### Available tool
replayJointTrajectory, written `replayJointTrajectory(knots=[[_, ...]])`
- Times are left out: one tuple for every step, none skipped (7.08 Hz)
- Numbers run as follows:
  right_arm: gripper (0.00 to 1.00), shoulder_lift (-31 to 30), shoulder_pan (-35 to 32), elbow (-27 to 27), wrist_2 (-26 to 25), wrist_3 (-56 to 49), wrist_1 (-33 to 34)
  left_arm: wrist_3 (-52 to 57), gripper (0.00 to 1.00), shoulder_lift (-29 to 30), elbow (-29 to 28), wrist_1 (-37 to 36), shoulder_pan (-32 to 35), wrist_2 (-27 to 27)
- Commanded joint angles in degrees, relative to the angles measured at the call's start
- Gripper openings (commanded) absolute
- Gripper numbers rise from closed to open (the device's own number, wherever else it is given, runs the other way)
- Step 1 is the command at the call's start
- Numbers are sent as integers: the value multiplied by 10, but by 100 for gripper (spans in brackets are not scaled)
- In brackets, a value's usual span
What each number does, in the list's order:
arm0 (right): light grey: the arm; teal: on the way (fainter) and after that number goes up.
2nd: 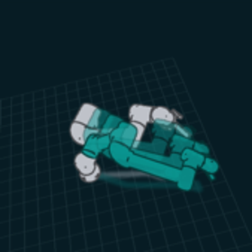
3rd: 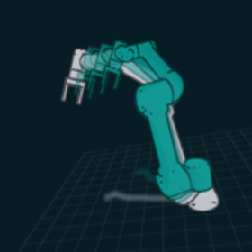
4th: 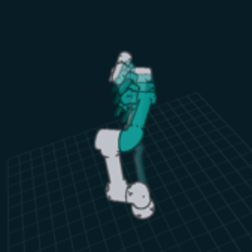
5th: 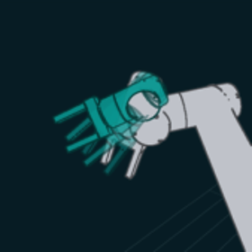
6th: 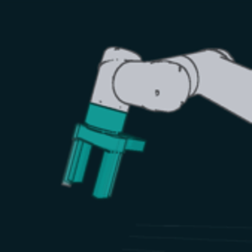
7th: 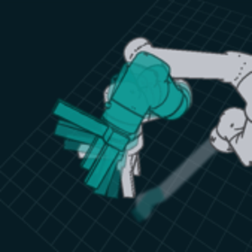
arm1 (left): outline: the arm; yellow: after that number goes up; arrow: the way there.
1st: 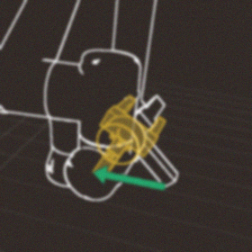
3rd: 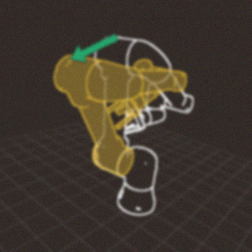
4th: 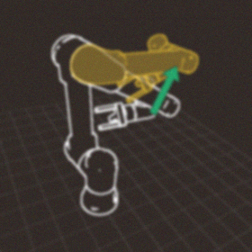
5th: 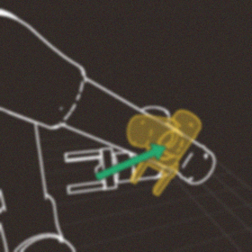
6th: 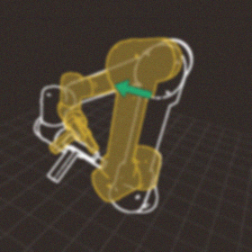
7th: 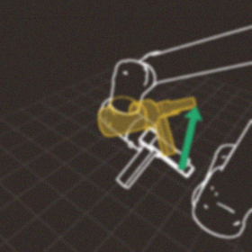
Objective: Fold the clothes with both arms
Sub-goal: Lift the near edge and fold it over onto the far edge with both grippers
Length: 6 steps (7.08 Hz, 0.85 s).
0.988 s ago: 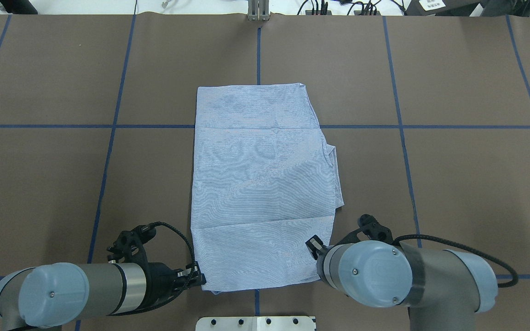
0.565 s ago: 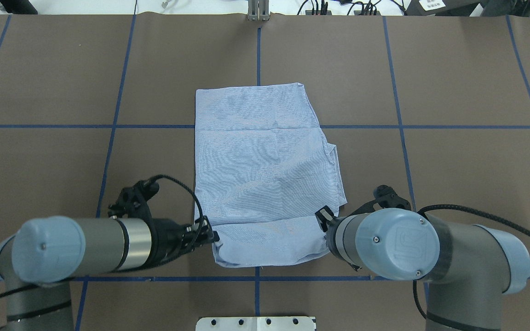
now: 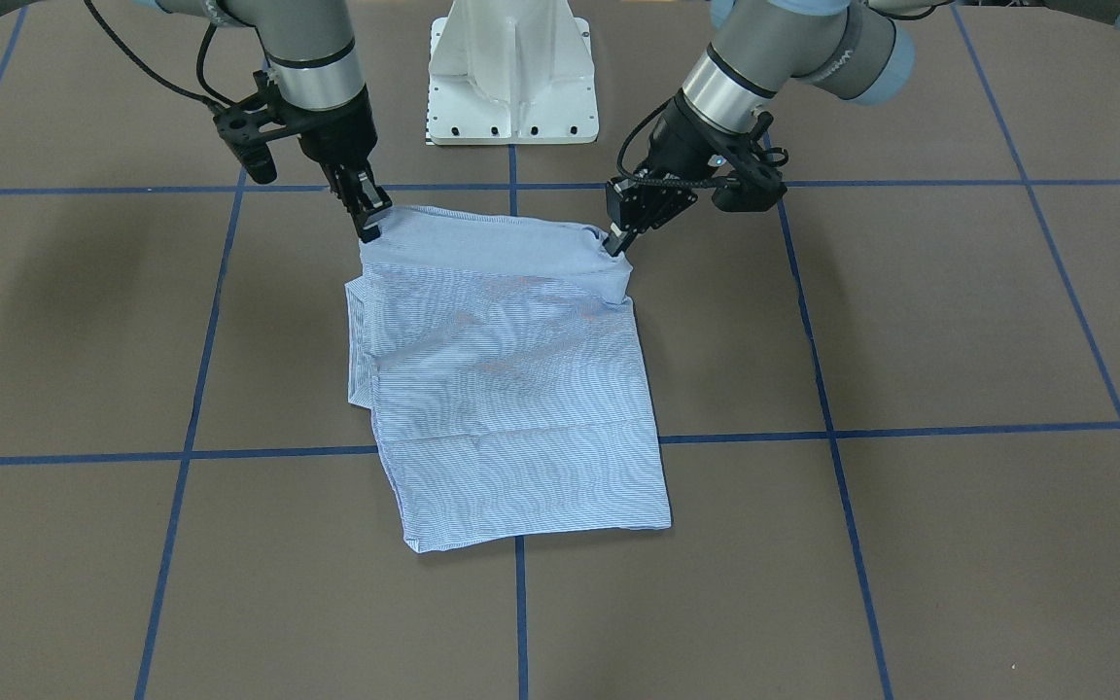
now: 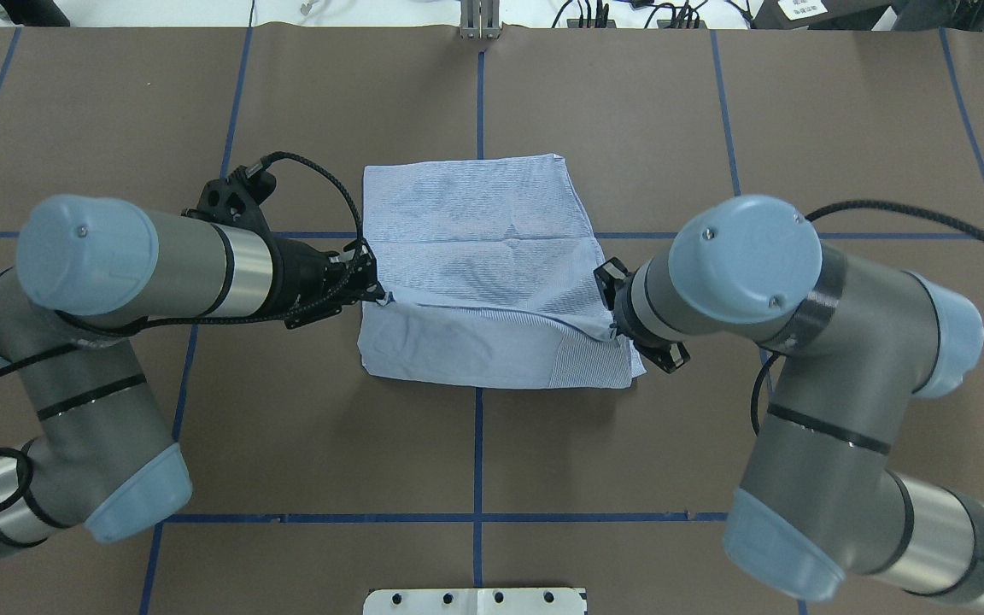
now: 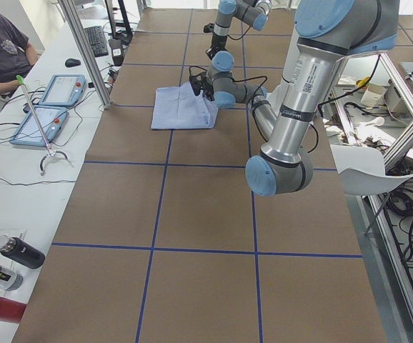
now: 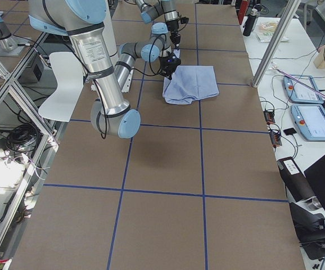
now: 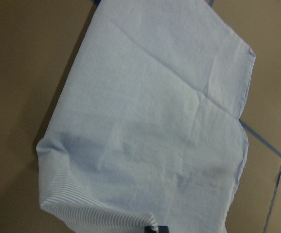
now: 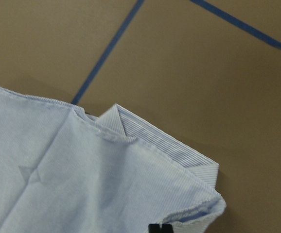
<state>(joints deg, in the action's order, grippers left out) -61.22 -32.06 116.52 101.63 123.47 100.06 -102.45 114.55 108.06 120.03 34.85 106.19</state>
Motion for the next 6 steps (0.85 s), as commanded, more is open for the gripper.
replayJointTrajectory(knots=[[0, 75, -82, -113, 75, -67, -5, 29, 0, 50, -77, 2, 44, 13], [0, 106, -94, -171, 83, -98, -6, 30, 0, 64, -100, 2, 51, 13], [0, 129, -99, -216, 87, -121, -16, 30, 0, 67, -109, 6, 61, 13], [0, 147, -106, -272, 100, -119, -71, 30, 0, 71, -129, 17, 62, 13], [0, 174, -117, -333, 110, -122, -99, 30, 0, 72, -166, 69, 62, 12], [0, 196, -122, -383, 115, -144, -115, 30, 0, 90, -223, 111, 65, 10]])
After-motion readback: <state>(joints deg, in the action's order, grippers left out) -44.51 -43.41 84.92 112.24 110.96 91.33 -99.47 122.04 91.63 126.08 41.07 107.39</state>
